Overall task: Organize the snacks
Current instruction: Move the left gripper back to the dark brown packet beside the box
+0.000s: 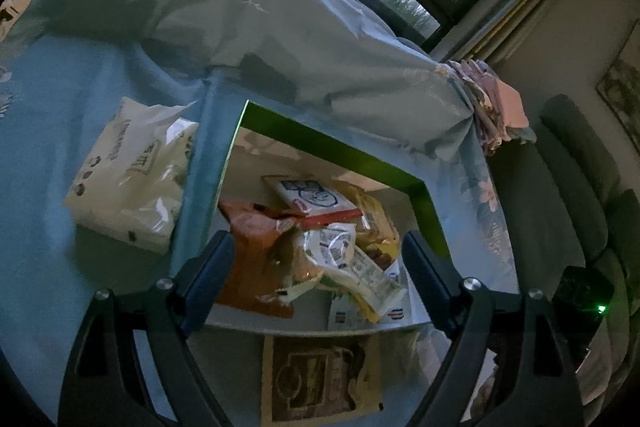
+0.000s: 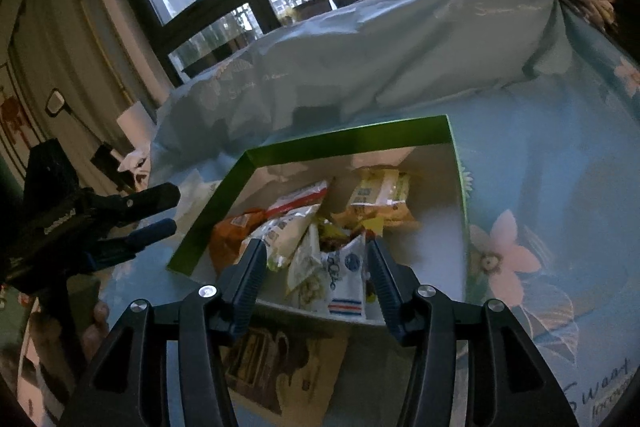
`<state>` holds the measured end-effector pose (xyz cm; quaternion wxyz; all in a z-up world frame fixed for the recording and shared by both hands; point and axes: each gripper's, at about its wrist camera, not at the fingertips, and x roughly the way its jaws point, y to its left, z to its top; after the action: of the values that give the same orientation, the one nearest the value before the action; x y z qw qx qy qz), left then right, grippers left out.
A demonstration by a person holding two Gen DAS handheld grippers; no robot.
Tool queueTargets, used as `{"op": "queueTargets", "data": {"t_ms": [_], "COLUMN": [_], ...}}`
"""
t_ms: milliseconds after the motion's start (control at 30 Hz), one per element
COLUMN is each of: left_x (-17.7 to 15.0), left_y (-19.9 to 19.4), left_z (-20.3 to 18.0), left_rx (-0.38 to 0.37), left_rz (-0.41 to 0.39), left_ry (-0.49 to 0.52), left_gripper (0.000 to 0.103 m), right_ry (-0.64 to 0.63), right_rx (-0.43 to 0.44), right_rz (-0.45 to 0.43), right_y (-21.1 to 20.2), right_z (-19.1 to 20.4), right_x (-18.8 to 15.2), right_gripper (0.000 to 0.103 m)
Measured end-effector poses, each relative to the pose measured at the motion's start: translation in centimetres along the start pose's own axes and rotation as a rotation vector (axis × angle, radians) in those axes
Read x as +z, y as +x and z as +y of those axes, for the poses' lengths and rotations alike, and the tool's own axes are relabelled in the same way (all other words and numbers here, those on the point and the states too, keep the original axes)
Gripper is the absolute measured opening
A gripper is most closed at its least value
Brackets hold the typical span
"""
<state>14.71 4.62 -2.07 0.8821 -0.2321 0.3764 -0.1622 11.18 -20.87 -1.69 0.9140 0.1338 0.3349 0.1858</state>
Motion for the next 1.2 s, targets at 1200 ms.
{"op": "queueTargets", "data": {"t_ms": [1200], "left_x": [-8.2], "left_y": [-2.9], "left_z": [3.0], "left_rx": [0.120], "left_rz": [0.149], "left_ry": [-0.059], "left_gripper": [0.103], "right_ry": [0.146], "right_rx": [0.089], "right_rz": [0.113], "right_y": [-1.7], "right_z": [-1.4], "right_x": [-7.0], "right_gripper": [0.067]}}
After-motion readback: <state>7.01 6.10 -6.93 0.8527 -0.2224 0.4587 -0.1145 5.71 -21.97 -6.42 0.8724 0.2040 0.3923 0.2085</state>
